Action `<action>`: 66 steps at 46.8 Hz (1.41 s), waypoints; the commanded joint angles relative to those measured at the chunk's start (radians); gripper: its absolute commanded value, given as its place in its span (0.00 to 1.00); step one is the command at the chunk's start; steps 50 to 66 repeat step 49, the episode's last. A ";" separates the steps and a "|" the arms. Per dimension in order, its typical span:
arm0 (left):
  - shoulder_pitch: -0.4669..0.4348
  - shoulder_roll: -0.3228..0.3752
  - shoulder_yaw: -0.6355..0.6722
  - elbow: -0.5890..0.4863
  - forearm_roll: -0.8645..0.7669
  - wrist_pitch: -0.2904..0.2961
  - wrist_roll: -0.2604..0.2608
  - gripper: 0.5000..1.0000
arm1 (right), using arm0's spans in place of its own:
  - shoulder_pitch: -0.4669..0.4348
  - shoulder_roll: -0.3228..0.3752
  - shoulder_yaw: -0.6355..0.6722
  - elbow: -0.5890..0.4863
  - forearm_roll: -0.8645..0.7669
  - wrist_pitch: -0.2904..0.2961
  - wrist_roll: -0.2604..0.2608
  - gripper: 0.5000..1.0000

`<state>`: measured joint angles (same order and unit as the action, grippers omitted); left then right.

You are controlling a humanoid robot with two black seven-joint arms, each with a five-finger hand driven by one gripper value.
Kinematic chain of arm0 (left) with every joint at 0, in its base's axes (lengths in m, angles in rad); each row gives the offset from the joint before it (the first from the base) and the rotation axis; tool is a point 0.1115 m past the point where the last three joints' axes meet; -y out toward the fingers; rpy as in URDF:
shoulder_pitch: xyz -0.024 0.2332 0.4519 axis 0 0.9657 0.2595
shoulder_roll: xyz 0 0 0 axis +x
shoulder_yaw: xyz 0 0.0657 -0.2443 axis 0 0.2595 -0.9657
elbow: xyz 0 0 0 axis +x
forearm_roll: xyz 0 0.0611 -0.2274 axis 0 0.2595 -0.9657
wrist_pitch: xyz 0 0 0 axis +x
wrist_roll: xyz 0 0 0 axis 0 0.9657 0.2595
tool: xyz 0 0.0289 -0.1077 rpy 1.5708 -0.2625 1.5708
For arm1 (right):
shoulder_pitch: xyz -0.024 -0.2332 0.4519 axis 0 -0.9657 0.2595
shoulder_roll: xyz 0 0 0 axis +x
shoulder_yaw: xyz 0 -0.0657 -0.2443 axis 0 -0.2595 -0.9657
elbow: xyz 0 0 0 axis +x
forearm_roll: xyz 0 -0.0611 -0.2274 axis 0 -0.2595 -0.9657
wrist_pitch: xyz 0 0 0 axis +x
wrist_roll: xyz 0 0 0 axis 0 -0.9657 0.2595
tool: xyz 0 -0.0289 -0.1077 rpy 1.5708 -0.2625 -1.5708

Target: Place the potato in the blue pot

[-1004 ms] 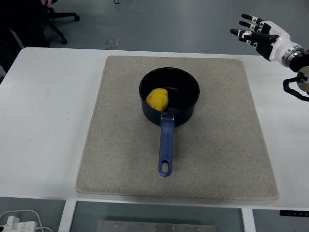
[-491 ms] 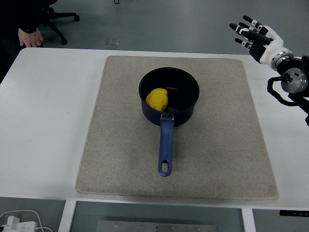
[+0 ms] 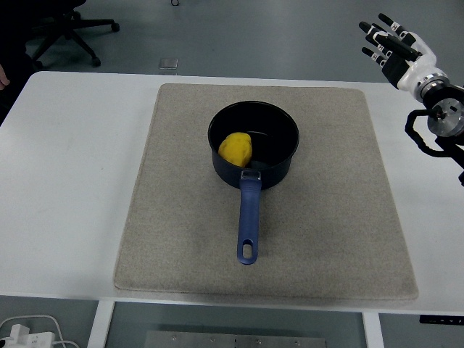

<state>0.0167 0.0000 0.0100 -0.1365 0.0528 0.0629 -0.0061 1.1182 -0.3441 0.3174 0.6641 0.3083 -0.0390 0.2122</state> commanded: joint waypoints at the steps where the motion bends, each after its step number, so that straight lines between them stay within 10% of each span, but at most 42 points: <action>1: 0.000 0.000 -0.001 0.000 -0.001 0.000 0.000 0.99 | -0.012 0.007 0.028 -0.003 0.005 -0.008 0.012 0.85; 66: 0.000 0.000 -0.001 0.000 0.001 0.000 0.000 0.99 | -0.081 0.108 0.175 -0.090 0.012 -0.047 0.073 0.85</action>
